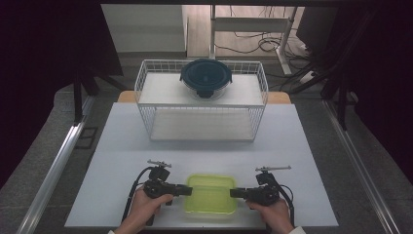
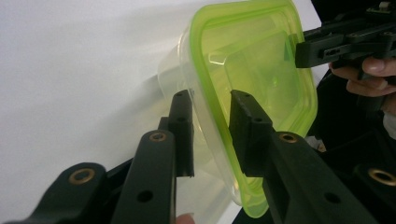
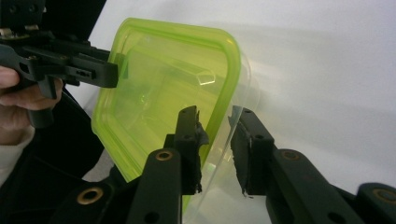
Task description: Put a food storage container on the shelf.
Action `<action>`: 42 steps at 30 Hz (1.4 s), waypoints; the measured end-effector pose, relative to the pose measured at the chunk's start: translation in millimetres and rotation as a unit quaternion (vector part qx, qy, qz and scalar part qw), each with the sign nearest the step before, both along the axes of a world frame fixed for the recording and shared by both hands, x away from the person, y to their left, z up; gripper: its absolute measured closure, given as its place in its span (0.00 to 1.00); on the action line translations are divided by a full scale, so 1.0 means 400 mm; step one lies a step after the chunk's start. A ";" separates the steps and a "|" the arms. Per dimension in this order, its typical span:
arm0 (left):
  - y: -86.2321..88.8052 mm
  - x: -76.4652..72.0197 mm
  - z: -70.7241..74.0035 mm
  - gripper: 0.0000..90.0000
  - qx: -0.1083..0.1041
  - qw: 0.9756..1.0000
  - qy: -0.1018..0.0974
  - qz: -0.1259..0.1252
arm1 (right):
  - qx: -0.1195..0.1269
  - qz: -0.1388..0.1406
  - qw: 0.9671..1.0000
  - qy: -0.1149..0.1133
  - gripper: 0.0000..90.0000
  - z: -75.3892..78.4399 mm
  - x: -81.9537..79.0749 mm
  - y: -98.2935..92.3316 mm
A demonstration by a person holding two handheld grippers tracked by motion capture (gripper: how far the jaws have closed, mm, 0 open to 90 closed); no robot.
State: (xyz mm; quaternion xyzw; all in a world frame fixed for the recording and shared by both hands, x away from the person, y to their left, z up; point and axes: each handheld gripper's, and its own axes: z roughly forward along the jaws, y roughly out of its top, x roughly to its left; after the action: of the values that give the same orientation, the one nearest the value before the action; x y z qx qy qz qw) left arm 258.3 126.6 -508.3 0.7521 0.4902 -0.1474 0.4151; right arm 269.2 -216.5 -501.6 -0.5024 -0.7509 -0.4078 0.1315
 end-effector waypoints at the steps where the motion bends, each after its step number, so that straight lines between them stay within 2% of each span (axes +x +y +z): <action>1: 0.001 -0.001 0.002 0.80 0.000 1.000 -0.001 0.001 | 0.002 -0.002 1.000 0.000 0.82 0.002 -0.002 0.000; 8: 0.009 -0.009 0.016 0.86 -0.016 1.000 -0.007 0.008 | 0.004 -0.006 1.000 -0.018 0.86 0.022 -0.011 -0.004; 15: 0.011 -0.012 0.023 0.89 -0.016 1.000 -0.016 0.009 | 0.004 -0.003 0.999 -0.033 0.88 0.032 -0.015 -0.005; 21: 0.015 -0.016 0.031 0.89 -0.017 0.999 -0.027 0.010 | -0.007 0.004 0.999 -0.047 0.88 0.037 -0.019 0.003; 42: 0.018 -0.018 0.049 0.89 -0.016 0.999 -0.044 0.008 | 0.003 0.005 0.998 -0.062 0.88 0.047 -0.017 0.001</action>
State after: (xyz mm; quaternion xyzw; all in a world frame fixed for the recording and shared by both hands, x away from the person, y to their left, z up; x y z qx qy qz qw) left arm 251.1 133.8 -488.8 0.7467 0.4756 -0.1190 0.4495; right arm 262.5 -216.0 -482.7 -0.4724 -0.7589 -0.4395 0.0882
